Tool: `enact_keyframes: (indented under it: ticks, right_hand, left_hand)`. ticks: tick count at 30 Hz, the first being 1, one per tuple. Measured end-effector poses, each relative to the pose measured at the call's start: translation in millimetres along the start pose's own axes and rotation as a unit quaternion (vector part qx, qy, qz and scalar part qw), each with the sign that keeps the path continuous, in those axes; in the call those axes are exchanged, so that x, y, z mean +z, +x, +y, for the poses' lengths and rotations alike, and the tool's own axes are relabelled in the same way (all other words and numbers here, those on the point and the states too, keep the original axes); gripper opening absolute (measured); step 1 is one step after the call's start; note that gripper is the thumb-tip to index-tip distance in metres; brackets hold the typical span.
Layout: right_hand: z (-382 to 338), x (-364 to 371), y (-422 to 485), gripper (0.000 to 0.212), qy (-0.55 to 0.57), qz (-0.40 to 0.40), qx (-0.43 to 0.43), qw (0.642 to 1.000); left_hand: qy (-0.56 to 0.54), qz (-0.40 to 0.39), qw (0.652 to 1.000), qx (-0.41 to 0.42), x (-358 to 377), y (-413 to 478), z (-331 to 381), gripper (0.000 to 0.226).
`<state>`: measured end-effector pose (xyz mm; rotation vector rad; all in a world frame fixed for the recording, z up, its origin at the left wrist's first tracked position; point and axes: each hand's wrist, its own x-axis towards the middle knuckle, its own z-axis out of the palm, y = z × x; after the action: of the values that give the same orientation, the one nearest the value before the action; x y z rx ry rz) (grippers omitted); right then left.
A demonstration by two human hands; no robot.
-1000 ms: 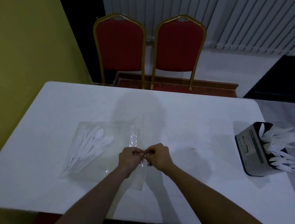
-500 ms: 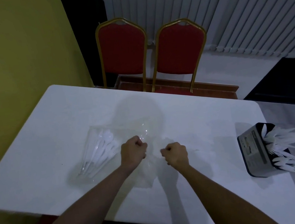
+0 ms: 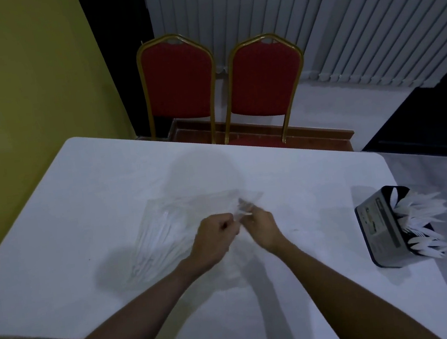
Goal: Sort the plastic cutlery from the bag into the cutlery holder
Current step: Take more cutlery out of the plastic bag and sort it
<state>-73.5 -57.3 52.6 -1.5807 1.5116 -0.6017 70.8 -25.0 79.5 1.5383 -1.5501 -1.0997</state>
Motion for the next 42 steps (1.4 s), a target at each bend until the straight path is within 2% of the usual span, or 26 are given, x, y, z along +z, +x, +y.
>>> enact_keyframes:
  ticks: [2, 3, 5, 6, 8, 9, 11, 13, 15, 17, 19, 22, 25, 28, 30, 33, 34, 36, 41, 42]
  right_hand:
    - [-6.3, -7.4, 10.3, 0.035, 0.162, 0.075, 0.153, 0.972]
    - [-6.0, -10.6, 16.2, 0.038, 0.235, 0.074, 0.214, 0.945]
    - [-4.6, -13.0, 20.7, 0.050, 0.323, 0.022, 0.280, 0.904]
    - [-2.7, -10.8, 22.0, 0.055, 0.358, -0.010, 0.295, 0.886]
    - [1.4, -3.3, 21.5, 0.063, 0.418, -0.062, 0.336, 0.842]
    - [3.7, 0.3, 20.4, 0.066, 0.437, -0.082, 0.355, 0.823]
    - [8.2, 5.6, 18.0, 0.064, 0.460, -0.115, 0.373, 0.797]
    - [11.4, 9.2, 18.2, 0.043, 0.457, -0.132, 0.374, 0.796]
    - [13.2, 14.2, 19.4, 0.030, 0.442, -0.127, 0.378, 0.803]
    - [17.6, 20.1, 21.6, 0.033, 0.432, -0.110, 0.384, 0.809]
    - [24.2, 23.1, 20.9, 0.035, 0.410, -0.106, 0.390, 0.818]
    - [35.6, 27.2, 17.8, 0.043, 0.349, -0.145, 0.410, 0.830]
    - [41.1, 29.9, 12.5, 0.073, 0.313, -0.182, 0.418, 0.833]
    - [44.4, 32.7, 6.3, 0.085, 0.359, -0.191, 0.413, 0.815]
    - [41.1, 34.3, 4.7, 0.080, 0.382, -0.193, 0.415, 0.803]
    - [31.8, 36.9, 2.4, 0.067, 0.390, -0.232, 0.396, 0.798]
    - [28.9, 37.3, 2.7, 0.067, 0.414, -0.254, 0.381, 0.787]
    - [20.9, 34.2, 1.0, 0.068, 0.458, -0.251, 0.359, 0.773]
    - [39.4, 36.9, 11.3, 0.054, 0.463, -0.163, 0.321, 0.810]
    - [44.1, 37.8, 13.9, 0.044, 0.458, -0.146, 0.328, 0.813]
  left_hand:
    - [0.004, -0.067, 0.998, 0.021, -0.6, -4.2, 2.7, 0.033]
    - [-0.007, -0.093, 0.995, 0.023, -2.8, -6.7, 2.5, 0.033]
    - [-0.046, -0.111, 0.993, 0.010, -7.9, -9.3, 0.8, 0.037]
    - [-0.070, -0.091, 0.993, -0.013, -11.4, -7.0, -3.0, 0.041]
    - [-0.087, 0.024, 0.992, -0.086, -21.1, 2.8, -27.7, 0.045]
    - [-0.060, 0.102, 0.987, -0.113, -27.9, 8.6, -47.7, 0.043]
    - [0.076, 0.223, 0.961, -0.147, -47.2, 17.4, -90.1, 0.037]
    - [0.200, 0.247, 0.919, -0.233, -69.1, 22.4, -131.1, 0.035]
    - [0.215, 0.178, 0.896, -0.346, -85.0, 21.5, -159.0, 0.035]
    - [0.212, 0.111, 0.892, -0.384, -93.4, 21.9, -172.4, 0.041]
    - [0.206, 0.089, 0.904, -0.364, -97.8, 24.4, -177.2, 0.041]
    - [0.153, 0.076, 0.920, -0.353, -104.2, 27.8, -165.3, 0.026]
    - [-0.037, 0.040, 0.947, -0.315, -112.7, 30.2, -137.8, 0.033]
    - [-0.219, -0.049, 0.924, -0.309, -111.8, 35.6, -99.0, 0.029]
    - [-0.269, -0.084, 0.909, -0.309, -107.4, 40.5, -75.5, 0.022]
    - [-0.314, -0.110, 0.893, -0.303, -97.7, 44.0, -56.0, 0.029]
    - [-0.315, -0.115, 0.894, -0.298, -93.2, 44.5, -52.3, 0.027]
    - [-0.311, -0.113, 0.899, -0.288, -85.1, 42.6, -43.8, 0.020]
    - [-0.284, -0.102, 0.920, -0.251, -69.0, 37.2, -35.9, 0.015]
    - [-0.262, -0.112, 0.929, -0.236, -68.8, 37.9, -34.0, 0.015]
